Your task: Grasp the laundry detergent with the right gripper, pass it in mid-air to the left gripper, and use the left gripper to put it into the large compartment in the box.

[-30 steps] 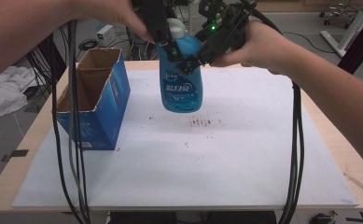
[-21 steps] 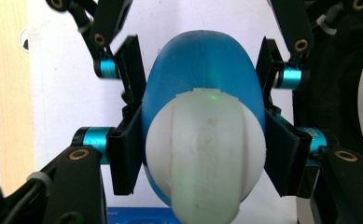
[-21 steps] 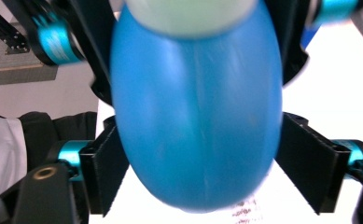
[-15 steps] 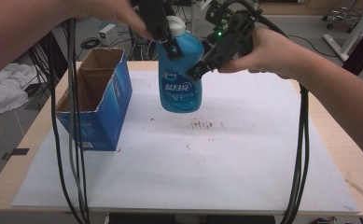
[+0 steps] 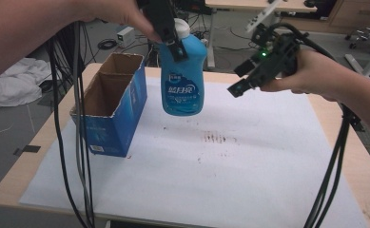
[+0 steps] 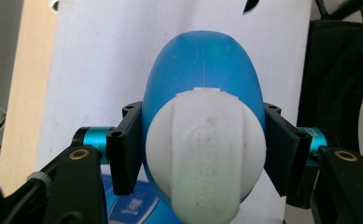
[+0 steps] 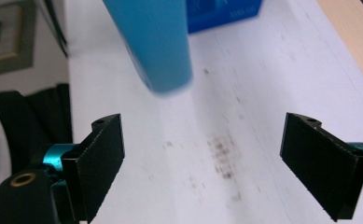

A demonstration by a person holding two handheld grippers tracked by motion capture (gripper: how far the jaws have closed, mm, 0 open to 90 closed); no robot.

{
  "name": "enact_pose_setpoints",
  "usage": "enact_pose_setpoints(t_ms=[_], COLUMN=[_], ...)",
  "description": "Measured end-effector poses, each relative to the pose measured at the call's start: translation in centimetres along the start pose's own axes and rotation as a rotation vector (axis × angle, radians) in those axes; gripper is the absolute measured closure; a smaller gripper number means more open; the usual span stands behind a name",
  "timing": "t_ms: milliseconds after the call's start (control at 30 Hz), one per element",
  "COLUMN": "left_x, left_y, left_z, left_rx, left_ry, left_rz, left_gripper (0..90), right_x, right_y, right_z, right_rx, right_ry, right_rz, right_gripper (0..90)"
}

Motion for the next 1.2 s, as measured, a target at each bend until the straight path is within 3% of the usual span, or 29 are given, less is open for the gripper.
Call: enact_pose_setpoints(t_ms=[33, 67, 100, 200, 233, 267, 400, 433, 467, 567, 667, 700, 833, 967, 1200], left_x=[0.5, 0.5, 1.1, 1.7, 2.3, 2.3, 3.7, 4.4, 4.4, 5.5, 7.0, 7.0, 8.8, 9.7, 10.8], left_y=[0.3, 0.3, 0.6, 0.8, 1.0, 1.0, 1.5, 1.6, 1.6, 1.9, 2.2, 2.2, 2.7, 2.8, 2.9], left_z=[-0.8, -0.8, -1.6, -2.5, -3.5, -3.5, -5.3, -6.1, -6.1, -7.2, -8.7, -8.7, -10.1, -10.7, -10.8], left_rx=[-0.022, -0.022, -0.047, -0.072, -0.095, -0.095, -0.128, -0.150, -0.150, -0.193, -0.247, -0.247, -0.303, -0.341, -0.353], left_ry=[-0.004, -0.004, -0.015, -0.027, -0.029, -0.029, -0.028, -0.033, -0.033, -0.028, -0.014, -0.014, -0.001, 0.014, 0.039], left_rz=[-0.028, -0.028, -0.062, -0.092, -0.125, -0.125, -0.207, -0.248, -0.248, -0.308, -0.387, -0.387, -0.475, -0.512, -0.543], left_gripper=[38.3, 38.3, 38.3, 38.3, 38.3, 38.3, 38.4, 38.3, 38.3, 38.3, 38.3, 38.3, 38.3, 38.3, 38.3], right_x=[0.6, 1.0, 1.3, 2.0, 2.7, 2.7, 4.1, 4.8, 4.8, 5.7, 6.2, 6.2, 7.2, 7.8, 8.4], right_y=[-0.5, -0.8, -1.1, -1.6, -2.1, -2.1, -3.1, -3.7, -3.7, -4.5, -5.1, -5.1, -5.8, -6.3, -6.6], right_z=[-0.2, -0.4, -0.6, -0.9, -1.3, -1.3, -2.0, -2.2, -2.2, -3.0, -3.7, -3.7, -4.6, -5.0, -5.5], right_rx=[0.014, 0.017, 0.024, 0.037, 0.053, 0.053, 0.096, 0.118, 0.118, 0.147, 0.163, 0.163, 0.187, 0.199, 0.205], right_ry=[0.018, 0.025, 0.034, 0.051, 0.073, 0.073, 0.129, 0.169, 0.169, 0.217, 0.222, 0.222, 0.234, 0.242, 0.243], right_rz=[0.015, 0.020, 0.030, 0.043, 0.054, 0.054, 0.077, 0.077, 0.077, 0.099, 0.119, 0.119, 0.148, 0.163, 0.179], right_gripper=[13.0, 13.0, 13.1, 13.0, 13.0, 13.0, 13.0, 13.0, 13.0, 13.0, 13.0, 13.0, 13.0, 13.0, 13.1])
Point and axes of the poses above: each handheld gripper's, and its own axes: z roughly forward along the jaws, x roughly out of its underside, y roughly to its left, the point moved 3 cm from there along z, roughly forward along the jaws, and after that the axes turned 9 degrees about -y, right-handed, at the moved point
